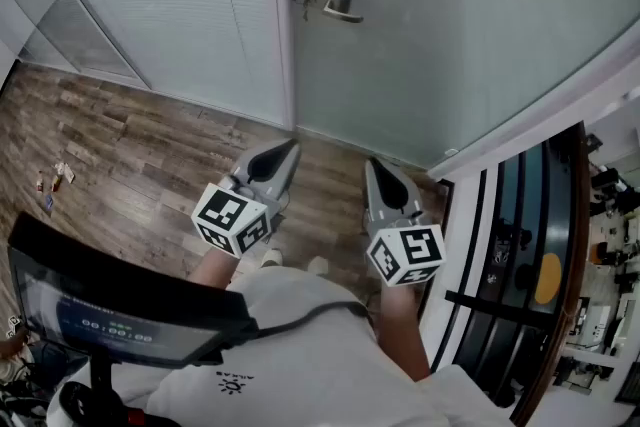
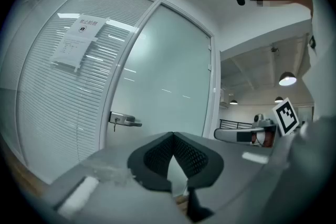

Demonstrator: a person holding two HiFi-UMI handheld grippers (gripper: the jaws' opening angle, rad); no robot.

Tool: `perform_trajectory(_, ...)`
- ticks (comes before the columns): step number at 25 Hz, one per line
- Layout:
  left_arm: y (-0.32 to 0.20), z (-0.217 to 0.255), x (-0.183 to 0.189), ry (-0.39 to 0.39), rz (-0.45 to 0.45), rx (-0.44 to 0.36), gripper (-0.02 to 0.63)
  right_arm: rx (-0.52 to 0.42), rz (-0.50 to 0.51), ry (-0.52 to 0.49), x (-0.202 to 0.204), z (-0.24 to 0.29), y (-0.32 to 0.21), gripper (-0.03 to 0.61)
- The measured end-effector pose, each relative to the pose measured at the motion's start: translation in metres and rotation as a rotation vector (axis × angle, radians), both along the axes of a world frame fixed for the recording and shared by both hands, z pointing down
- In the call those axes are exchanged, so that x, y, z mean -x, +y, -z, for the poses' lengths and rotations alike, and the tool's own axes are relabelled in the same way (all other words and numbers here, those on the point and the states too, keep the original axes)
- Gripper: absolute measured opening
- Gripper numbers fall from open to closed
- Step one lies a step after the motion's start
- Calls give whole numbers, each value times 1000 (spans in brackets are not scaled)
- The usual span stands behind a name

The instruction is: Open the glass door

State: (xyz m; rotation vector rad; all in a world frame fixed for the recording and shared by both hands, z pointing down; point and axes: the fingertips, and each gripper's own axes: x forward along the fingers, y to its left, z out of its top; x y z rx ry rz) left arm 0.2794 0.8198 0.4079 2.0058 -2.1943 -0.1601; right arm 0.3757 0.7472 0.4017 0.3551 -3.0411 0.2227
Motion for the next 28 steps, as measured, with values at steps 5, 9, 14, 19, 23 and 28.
perform_trajectory(5,5,-3,4,3,18,5,5,20,28,-7,6,-4,3,3)
perform_trajectory(9,15,-13,6,18,44,22,5,35,68,2,8,-12,11,3)
perform_trajectory(14,17,-22,-1,28,60,39,3,73,78,15,-1,-24,7,3)
perform_trajectory(19,3,-22,-16,10,36,46,5,80,75,18,-14,-30,-6,3)
perform_trajectory(23,8,-15,-2,12,-1,30,5,71,60,27,2,-26,7,3)
perform_trajectory(28,-58,-27,2,19,-35,42,5,85,39,32,8,-35,-55,3)
